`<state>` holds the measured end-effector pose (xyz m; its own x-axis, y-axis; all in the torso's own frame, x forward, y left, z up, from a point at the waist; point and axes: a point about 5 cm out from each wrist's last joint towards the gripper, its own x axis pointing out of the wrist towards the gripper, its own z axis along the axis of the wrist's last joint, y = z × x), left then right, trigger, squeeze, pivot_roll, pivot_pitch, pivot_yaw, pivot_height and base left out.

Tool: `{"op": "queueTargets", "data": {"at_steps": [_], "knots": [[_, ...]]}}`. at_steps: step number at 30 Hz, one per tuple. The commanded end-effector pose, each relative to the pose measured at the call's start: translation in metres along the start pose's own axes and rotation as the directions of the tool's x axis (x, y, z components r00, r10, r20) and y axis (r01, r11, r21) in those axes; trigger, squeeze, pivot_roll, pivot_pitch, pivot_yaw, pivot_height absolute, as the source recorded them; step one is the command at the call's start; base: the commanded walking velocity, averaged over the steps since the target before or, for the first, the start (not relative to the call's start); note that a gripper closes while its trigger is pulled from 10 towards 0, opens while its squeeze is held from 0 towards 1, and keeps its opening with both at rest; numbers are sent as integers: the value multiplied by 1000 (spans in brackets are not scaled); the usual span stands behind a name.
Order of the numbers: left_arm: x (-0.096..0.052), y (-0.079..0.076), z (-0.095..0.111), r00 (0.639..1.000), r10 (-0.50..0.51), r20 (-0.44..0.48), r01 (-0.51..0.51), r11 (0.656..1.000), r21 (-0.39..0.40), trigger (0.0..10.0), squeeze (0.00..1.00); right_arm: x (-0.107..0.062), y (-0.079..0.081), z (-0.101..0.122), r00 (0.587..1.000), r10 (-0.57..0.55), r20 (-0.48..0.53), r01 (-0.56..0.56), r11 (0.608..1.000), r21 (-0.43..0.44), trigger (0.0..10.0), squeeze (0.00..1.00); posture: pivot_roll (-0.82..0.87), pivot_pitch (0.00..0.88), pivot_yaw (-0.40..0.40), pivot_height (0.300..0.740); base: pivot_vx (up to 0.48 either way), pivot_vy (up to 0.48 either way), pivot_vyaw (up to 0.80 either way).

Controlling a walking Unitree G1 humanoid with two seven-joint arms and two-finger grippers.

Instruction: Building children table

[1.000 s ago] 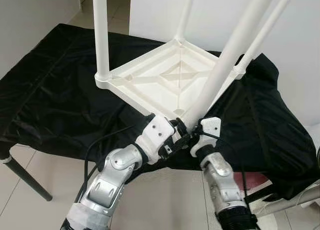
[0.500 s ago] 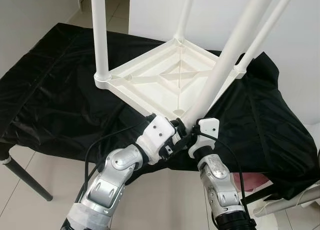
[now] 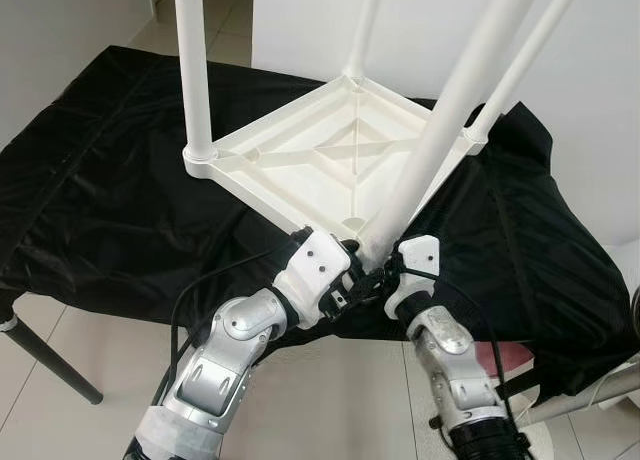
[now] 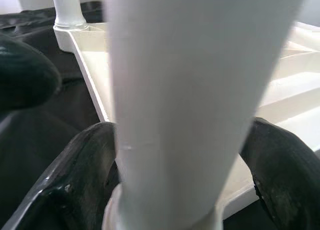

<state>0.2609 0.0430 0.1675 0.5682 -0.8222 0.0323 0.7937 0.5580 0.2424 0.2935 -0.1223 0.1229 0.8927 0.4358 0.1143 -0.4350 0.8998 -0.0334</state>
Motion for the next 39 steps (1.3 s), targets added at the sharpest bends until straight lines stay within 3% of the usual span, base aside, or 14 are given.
{"op": "queueTargets", "data": {"at_steps": [1, 8, 11, 17, 22, 23, 24, 25, 37, 38, 39], "knots": [[2, 0, -1, 1000, 28, -5, -28, 1000, 0, 10000, 0, -1, -3, -3, 999, 31, -16, -31, 999, 14, 10000, 0, 61, 60, -140, 740, 0, 0, 0], [2, 2, -1, 999, 34, -6, -34, 999, 4, 10000, 0, 7, -23, 5, 984, 177, -21, -177, 984, -35, 10000, 0, 64, 55, -138, 740, 0, 0, 0], [2, 2, -1, 999, 34, -6, -34, 999, 5, 10000, 0, 8, -24, 6, 982, 188, -25, -189, 981, -44, 10000, 0, 62, 52, -136, 740, 0, 0, 0], [3, 3, 0, 1000, 31, -6, -31, 999, 10, 10000, 0, 26, -29, 2, 946, 308, -97, -318, 941, -114, 10000, 0, 66, 45, -131, 740, 0, 0, 0], [4, 3, -1, 999, 32, -7, -32, 999, 10, 10000, 0, 27, -29, 1, 942, 319, -103, -330, 937, -117, 10000, 0, 66, 44, -130, 740, 0, 0, 0], [3, 3, -1, 999, 32, -7, -32, 999, 10, 10000, 0, 28, -30, 1, 942, 318, -103, -329, 937, -114, 5059, 0, 73, 42, -135, 740, 0, 0, 0], [3, 3, -1, 999, 32, -7, -32, 999, 10, 10000, 0, 28, -30, 1, 942, 318, -103, -329, 937, -114, 5059, 0, 73, 42, -135, 740, 0, 0, 0], [3, 2, -1, 999, 33, -7, -33, 999, 8, 10000, 0, 28, -32, 0, 941, 322, -101, -332, 937, -108, 0, 0, 74, 40, -136, 740, 0, 0, 0], [3, 0, -2, 1000, 23, -9, -23, 1000, 7, 10000, 0, 21, -39, -8, 944, 315, -96, -322, 943, -78, 0, 0, 71, 33, -133, 740, 0, 0, 0], [3, 0, -2, 1000, 21, -9, -21, 1000, 7, 10000, 0, 20, -40, -9, 948, 304, -95, -311, 948, -71, 10000, 0, 69, 30, -131, 740, 0, 0, 0], [3, 0, -2, 1000, 20, -9, -20, 1000, 7, 10000, 0, 19, -41, -9, 951, 296, -93, -302, 951, -65, 10000, 0, 69, 30, -131, 740, 0, 0, 0]]}}
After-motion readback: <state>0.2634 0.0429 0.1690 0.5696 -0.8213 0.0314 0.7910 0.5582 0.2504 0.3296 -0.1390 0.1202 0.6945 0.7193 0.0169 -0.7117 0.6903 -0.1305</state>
